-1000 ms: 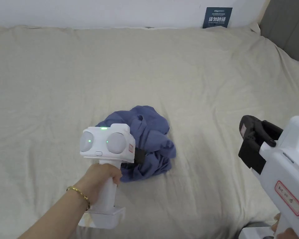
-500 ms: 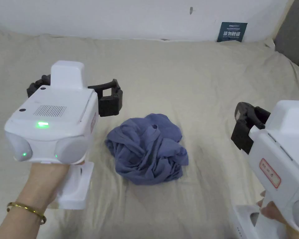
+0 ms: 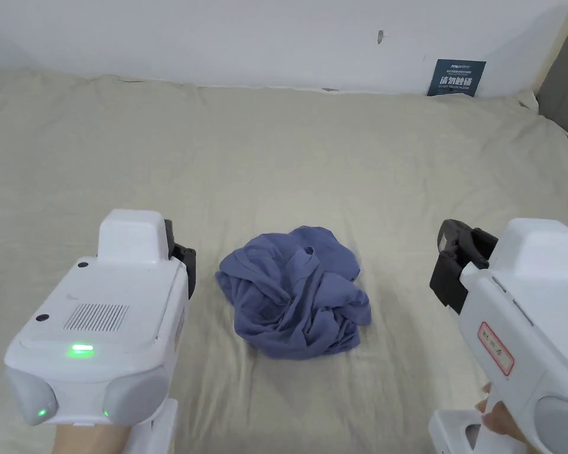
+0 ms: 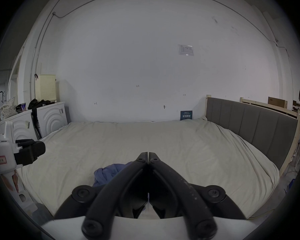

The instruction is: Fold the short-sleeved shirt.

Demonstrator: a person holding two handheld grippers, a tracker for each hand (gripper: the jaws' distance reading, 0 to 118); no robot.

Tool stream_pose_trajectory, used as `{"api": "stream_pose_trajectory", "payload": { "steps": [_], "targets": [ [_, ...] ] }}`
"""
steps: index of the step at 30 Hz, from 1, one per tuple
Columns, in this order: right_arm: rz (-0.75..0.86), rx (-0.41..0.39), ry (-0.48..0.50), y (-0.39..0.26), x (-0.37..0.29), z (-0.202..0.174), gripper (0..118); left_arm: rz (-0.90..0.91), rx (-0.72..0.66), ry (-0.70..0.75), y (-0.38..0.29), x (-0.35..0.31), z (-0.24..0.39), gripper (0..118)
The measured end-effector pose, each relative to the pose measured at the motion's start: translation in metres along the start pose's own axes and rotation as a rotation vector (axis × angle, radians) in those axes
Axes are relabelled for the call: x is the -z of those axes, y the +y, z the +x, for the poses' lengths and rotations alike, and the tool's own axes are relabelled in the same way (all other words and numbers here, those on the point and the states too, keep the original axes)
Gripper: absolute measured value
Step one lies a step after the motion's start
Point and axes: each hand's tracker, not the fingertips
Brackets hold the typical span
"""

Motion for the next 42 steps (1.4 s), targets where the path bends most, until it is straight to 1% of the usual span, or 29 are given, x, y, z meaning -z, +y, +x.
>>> {"api": "stream_pose_trajectory", "payload": {
  "steps": [8,11,12,13,14,15,16,17,18,19,21,23,25,26,28,29,31,32,34,35,37,38,42],
  "targets": [
    [-0.017,-0.002,0.01,-0.005,0.0,-0.002,1,-0.022,0.013,-0.007,-0.001,0.005,0.002,0],
    [-0.02,-0.001,0.013,-0.005,0.002,-0.002,1,-0.074,-0.012,-0.02,0.007,0.02,0.001,1],
    [-0.02,-0.001,0.013,-0.004,0.002,-0.002,1,-0.107,-0.027,-0.032,0.011,0.028,-0.001,8],
    [-0.02,-0.001,0.014,-0.004,0.003,-0.001,1,-0.145,-0.048,-0.074,0.014,0.038,-0.005,22],
    [-0.021,0.0,0.013,-0.005,0.003,0.0,1,-0.186,-0.077,-0.112,0.017,0.05,-0.008,48],
    [-0.022,0.002,0.012,-0.005,0.004,0.001,1,-0.239,-0.098,-0.128,0.018,0.065,-0.01,72],
    [-0.025,0.005,0.014,-0.006,0.005,0.002,1,-0.311,-0.076,-0.143,0.018,0.081,-0.009,90],
    [-0.031,0.007,0.016,-0.007,0.006,0.004,1,-0.342,-0.058,-0.161,0.016,0.097,-0.008,107],
    [-0.036,0.009,0.017,-0.008,0.008,0.005,1,-0.376,-0.049,-0.179,0.014,0.11,-0.007,115],
    [-0.041,0.011,0.013,-0.009,0.009,0.006,1,-0.426,-0.05,-0.176,0.011,0.127,-0.005,118],
    [-0.059,0.01,0.007,-0.013,0.013,0.009,1,-0.559,-0.12,-0.164,0.004,0.162,-0.004,118],
    [-0.08,0.011,-0.001,-0.017,0.018,0.013,1,-0.657,-0.204,-0.165,-0.005,0.192,-0.002,118],
    [-0.102,0.013,-0.012,-0.021,0.023,0.016,1,-0.721,-0.246,-0.153,-0.014,0.218,0.003,118],
    [-0.113,0.015,-0.018,-0.023,0.026,0.018,1,-0.75,-0.239,-0.137,-0.018,0.228,0.007,116],
    [-0.132,0.017,-0.034,-0.027,0.031,0.021,1,-0.782,-0.214,-0.124,-0.024,0.245,0.017,105],
    [-0.142,0.019,-0.042,-0.029,0.033,0.024,1,-0.793,-0.202,-0.13,-0.027,0.252,0.023,93],
    [-0.16,0.024,-0.059,-0.032,0.037,0.028,1,-0.813,-0.195,-0.148,-0.03,0.258,0.031,73],
    [-0.17,0.029,-0.064,-0.034,0.04,0.029,1,-0.828,-0.201,-0.162,-0.033,0.261,0.035,52],
    [-0.184,0.035,-0.074,-0.037,0.043,0.031,1,-0.837,-0.235,-0.204,-0.035,0.261,0.037,4],
    [-0.188,0.034,-0.076,-0.037,0.045,0.032,1,-0.831,-0.258,-0.211,-0.035,0.26,0.038,3],
    [-0.197,0.028,-0.078,-0.037,0.046,0.032,1,-0.818,-0.248,-0.2,-0.032,0.254,0.039,3],
    [-0.202,0.021,-0.075,-0.036,0.048,0.032,1,-0.785,-0.221,-0.232,-0.03,0.251,0.035,3],
    [-0.224,-0.003,-0.063,-0.024,0.063,0.034,2,-0.595,-0.206,-0.208,-0.009,0.217,0.019,3]
  ]
}}
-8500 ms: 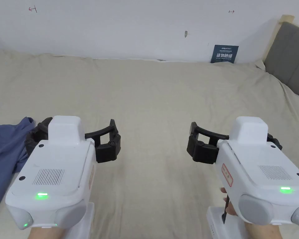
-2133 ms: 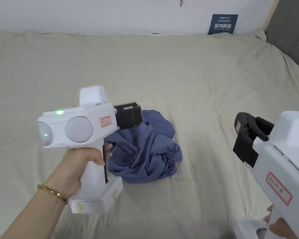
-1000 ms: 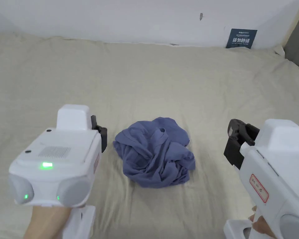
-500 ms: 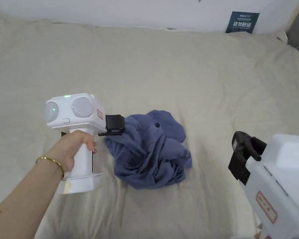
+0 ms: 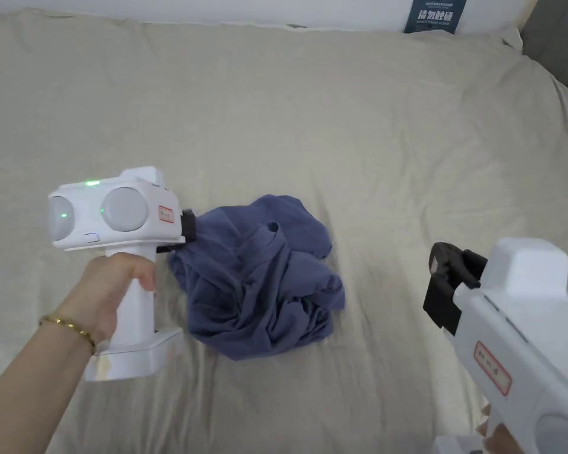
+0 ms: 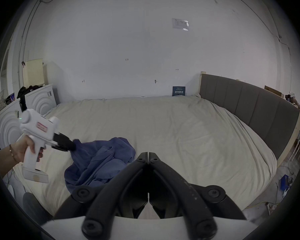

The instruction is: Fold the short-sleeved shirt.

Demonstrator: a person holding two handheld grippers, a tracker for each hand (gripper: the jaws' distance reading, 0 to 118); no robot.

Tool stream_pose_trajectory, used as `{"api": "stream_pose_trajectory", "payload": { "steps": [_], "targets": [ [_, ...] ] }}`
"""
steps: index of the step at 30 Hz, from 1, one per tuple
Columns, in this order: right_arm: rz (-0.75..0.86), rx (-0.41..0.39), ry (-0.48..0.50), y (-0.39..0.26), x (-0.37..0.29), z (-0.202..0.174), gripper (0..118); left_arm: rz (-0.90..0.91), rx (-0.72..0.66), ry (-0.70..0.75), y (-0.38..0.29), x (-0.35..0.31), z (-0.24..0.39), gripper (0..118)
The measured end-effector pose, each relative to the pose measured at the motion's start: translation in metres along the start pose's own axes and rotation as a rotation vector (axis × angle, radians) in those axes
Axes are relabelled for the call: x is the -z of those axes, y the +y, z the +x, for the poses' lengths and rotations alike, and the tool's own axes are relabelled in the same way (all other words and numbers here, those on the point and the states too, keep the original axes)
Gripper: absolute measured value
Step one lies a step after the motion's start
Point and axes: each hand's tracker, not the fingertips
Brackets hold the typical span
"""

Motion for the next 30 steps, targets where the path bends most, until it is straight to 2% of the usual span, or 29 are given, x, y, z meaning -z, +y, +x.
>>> {"api": "stream_pose_trajectory", "payload": {
  "steps": [2,3,4,5,8,9,10,12,14,17,22,23,24,25,26,28,29,30],
  "targets": [
    [-0.019,-0.015,0.023,0.015,0.012,0.0,5,0.07,0.013,-0.001,-0.004,-0.024,-0.003,3],
    [-0.034,-0.026,0.047,0.025,0.02,-0.001,13,0.087,0.026,-0.005,-0.007,-0.034,-0.004,3],
    [-0.033,-0.026,0.07,0.034,0.029,-0.002,27,0.101,0.028,-0.005,-0.009,-0.039,-0.008,3],
    [-0.048,-0.045,0.097,0.047,0.043,-0.005,55,0.117,0.032,-0.004,-0.015,-0.046,-0.009,3],
    [-0.139,-0.116,0.159,0.08,0.09,-0.02,116,0.128,0.042,0.0,-0.028,-0.054,-0.014,3],
    [-0.158,-0.137,0.173,0.088,0.107,-0.028,118,0.131,0.038,0.001,-0.032,-0.055,-0.016,3],
    [-0.182,-0.167,0.224,0.097,0.124,-0.036,118,0.132,0.034,0.001,-0.036,-0.057,-0.018,3],
    [-0.287,-0.223,0.227,0.109,0.167,-0.055,118,0.126,0.028,-0.002,-0.044,-0.054,-0.021,3],
    [-0.419,-0.219,0.236,0.112,0.214,-0.075,118,0.11,0.012,-0.004,-0.049,-0.05,-0.025,3],
    [-0.568,-0.179,0.183,0.101,0.277,-0.1,118,0.091,-0.026,-0.011,-0.054,-0.042,-0.03,3],
    [-0.672,-0.154,0.156,0.069,0.343,-0.14,115,0.063,-0.069,-0.014,-0.059,-0.033,-0.037,3],
    [-0.678,-0.158,0.152,0.062,0.352,-0.147,109,0.055,-0.092,-0.018,-0.059,-0.031,-0.041,3],
    [-0.685,-0.159,0.15,0.055,0.359,-0.152,97,0.046,-0.105,-0.029,-0.061,-0.029,-0.043,3],
    [-0.697,-0.162,0.14,0.05,0.364,-0.157,76,0.043,-0.111,-0.03,-0.061,-0.028,-0.045,3],
    [-0.714,-0.161,0.131,0.045,0.364,-0.16,60,0.042,-0.114,-0.026,-0.062,-0.026,-0.046,3],
    [-0.719,-0.154,0.122,0.042,0.359,-0.163,58,0.038,-0.113,-0.024,-0.065,-0.022,-0.05,3],
    [-0.694,-0.177,0.136,0.047,0.351,-0.162,56,0.037,-0.114,-0.023,-0.065,-0.02,-0.051,3],
    [-0.671,-0.192,0.168,0.052,0.343,-0.161,41,0.036,-0.118,-0.019,-0.064,-0.018,-0.051,3]
  ]
}}
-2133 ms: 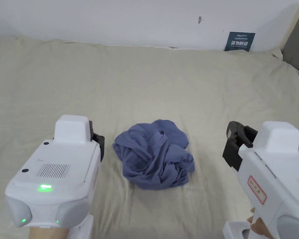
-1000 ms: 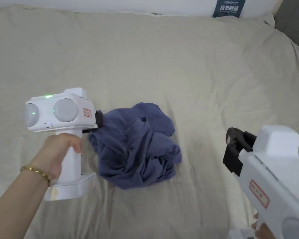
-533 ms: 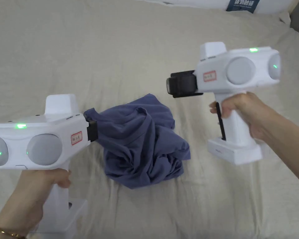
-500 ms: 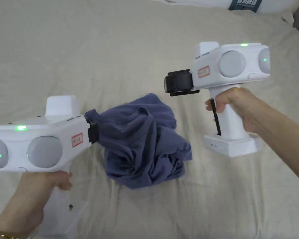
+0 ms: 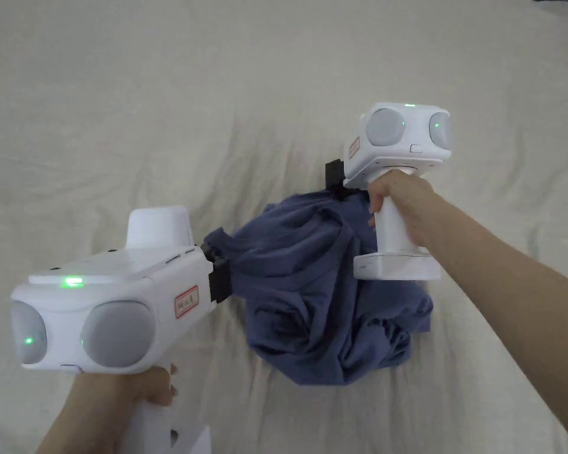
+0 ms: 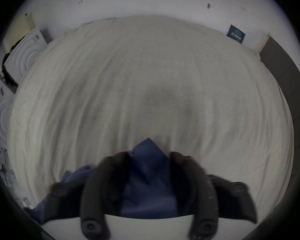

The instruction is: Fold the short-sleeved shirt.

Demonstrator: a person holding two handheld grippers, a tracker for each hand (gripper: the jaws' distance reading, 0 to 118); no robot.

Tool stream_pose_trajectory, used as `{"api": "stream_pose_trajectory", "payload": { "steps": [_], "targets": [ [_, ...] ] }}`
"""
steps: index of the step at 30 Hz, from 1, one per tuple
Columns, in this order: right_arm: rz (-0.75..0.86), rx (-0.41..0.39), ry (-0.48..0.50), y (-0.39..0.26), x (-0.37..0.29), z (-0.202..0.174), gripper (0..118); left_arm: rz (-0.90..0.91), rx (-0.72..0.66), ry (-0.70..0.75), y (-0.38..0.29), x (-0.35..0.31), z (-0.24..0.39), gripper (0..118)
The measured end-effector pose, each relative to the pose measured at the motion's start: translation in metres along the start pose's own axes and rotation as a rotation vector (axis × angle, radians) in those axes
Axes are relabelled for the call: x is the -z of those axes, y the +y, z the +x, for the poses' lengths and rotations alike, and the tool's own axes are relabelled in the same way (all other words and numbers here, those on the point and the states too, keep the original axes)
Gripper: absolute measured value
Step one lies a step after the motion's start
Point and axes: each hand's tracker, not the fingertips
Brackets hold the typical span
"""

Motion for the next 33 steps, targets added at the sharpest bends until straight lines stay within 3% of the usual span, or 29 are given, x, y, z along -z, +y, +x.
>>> {"api": "stream_pose_trajectory", "payload": {
  "steps": [1,2,4,9,15,23,33],
  "targets": [
    [0.023,-0.024,-0.05,-0.002,-0.009,0.002,16,0.001,-0.002,0.001,0.001,0.001,-0.001,3],
    [0.046,0.015,0.004,-0.005,-0.023,0.008,5,0.004,-0.005,-0.001,0.0,-0.001,0.002,3],
    [0.049,0.043,0.102,-0.005,-0.052,0.02,5,0.009,-0.01,0.008,0.004,-0.004,0.003,3],
    [0.214,0.001,0.145,-0.021,-0.165,0.058,5,0.119,-0.043,-0.037,0.027,-0.046,0.003,3],
    [0.396,0.013,0.247,-0.066,-0.309,0.094,5,0.294,-0.015,-0.143,0.069,-0.122,0.024,3],
    [0.69,-0.042,0.181,-0.108,-0.469,0.096,5,0.532,0.139,-0.291,0.138,-0.238,0.084,3],
    [0.933,-0.045,0.035,-0.08,-0.596,0.097,5,0.664,0.234,-0.344,0.235,-0.337,0.136,3]
  ]
}}
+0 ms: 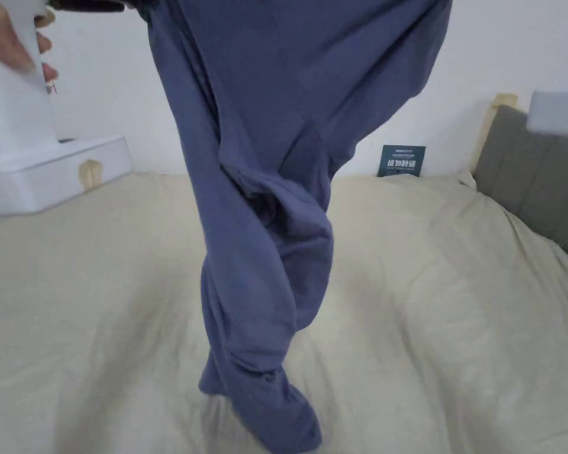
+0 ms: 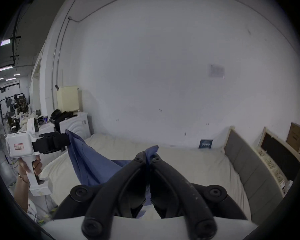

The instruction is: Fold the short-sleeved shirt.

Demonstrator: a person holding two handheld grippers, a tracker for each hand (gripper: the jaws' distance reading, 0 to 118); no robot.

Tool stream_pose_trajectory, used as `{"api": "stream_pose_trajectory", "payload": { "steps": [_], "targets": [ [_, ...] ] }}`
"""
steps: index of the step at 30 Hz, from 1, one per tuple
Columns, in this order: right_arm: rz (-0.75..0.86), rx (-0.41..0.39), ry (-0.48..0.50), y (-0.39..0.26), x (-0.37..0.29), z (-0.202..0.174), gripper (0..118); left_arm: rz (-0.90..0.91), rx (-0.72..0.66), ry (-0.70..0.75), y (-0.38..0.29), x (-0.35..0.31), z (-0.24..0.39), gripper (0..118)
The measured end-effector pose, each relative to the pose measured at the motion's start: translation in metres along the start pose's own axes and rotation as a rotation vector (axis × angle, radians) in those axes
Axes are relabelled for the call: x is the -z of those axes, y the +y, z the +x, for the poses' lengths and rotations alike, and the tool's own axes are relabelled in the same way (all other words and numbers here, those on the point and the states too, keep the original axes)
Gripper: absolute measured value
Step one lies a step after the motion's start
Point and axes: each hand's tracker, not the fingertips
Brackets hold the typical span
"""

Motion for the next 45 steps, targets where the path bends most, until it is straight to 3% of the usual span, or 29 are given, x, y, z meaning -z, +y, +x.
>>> {"api": "stream_pose_trajectory", "payload": {
  "steps": [6,13,18,26,31,35,40,45],
  "targets": [
    [0.116,0.055,-0.089,0.066,0.008,0.0,5,0.052,0.028,0.048,0.082,0.03,0.021,3],
    [0.196,0.035,-0.211,0.122,0.051,0.005,5,0.09,0.34,0.244,0.151,0.092,0.063,3],
    [0.205,0.003,-0.297,0.145,0.094,0.011,5,0.1,0.485,0.326,0.167,0.154,0.073,3],
    [0.231,-0.033,-0.345,0.156,0.152,0.024,5,0.162,0.443,0.334,0.165,0.225,0.047,3],
    [0.187,0.007,-0.326,0.129,0.181,0.032,5,0.138,0.434,0.33,0.135,0.247,0.028,3],
    [0.112,-0.007,-0.303,0.084,0.198,0.035,5,0.036,0.409,0.304,0.088,0.257,0.008,3],
    [-0.056,0.062,-0.244,-0.007,0.21,0.044,5,-0.136,0.363,0.232,-0.009,0.251,-0.017,3],
    [-0.242,0.079,-0.196,-0.124,0.196,0.052,5,-0.309,0.281,0.146,-0.126,0.21,-0.038,3]
  ]
}}
